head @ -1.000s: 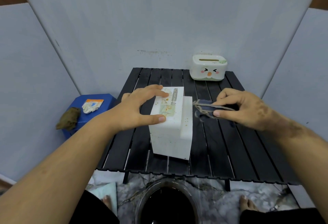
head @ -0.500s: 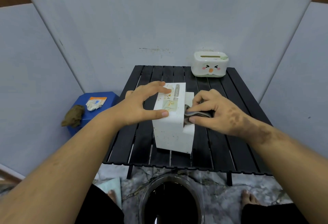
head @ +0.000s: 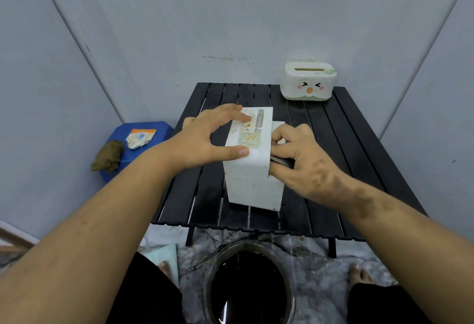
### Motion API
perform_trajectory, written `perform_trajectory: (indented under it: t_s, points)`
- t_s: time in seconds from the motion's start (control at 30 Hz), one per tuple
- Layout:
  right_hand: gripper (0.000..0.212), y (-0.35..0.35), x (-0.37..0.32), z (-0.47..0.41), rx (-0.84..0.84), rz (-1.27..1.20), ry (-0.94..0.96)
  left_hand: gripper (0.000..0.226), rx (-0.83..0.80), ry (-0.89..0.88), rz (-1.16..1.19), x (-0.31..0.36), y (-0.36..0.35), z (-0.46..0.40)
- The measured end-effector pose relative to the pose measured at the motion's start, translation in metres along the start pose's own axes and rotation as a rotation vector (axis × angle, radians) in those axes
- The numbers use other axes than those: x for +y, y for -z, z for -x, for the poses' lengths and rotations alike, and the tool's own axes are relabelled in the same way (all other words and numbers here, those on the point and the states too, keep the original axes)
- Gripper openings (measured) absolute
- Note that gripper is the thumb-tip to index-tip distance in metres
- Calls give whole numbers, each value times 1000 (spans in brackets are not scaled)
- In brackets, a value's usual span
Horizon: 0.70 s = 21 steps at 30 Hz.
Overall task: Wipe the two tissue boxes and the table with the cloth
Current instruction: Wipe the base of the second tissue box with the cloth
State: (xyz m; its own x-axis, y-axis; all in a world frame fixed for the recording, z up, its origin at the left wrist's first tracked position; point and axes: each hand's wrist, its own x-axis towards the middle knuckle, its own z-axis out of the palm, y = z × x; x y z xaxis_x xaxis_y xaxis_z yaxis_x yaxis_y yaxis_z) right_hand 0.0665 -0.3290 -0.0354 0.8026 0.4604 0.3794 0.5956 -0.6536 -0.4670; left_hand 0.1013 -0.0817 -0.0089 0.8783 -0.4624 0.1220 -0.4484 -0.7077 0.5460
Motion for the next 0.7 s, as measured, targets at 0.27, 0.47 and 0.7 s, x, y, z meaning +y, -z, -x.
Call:
perform_trajectory:
  t_s: [0.27,0.47,0.7]
  points:
    - [21,21,16,3,33,-86,-55,68,-15,5,20,1,0,-1]
    - [27,23,15,3,-131,65,113,70,-7,13,-5,0,0,0]
    - [23,14,10,4,77,30,-62,74,11,14,-1,0,-3,0]
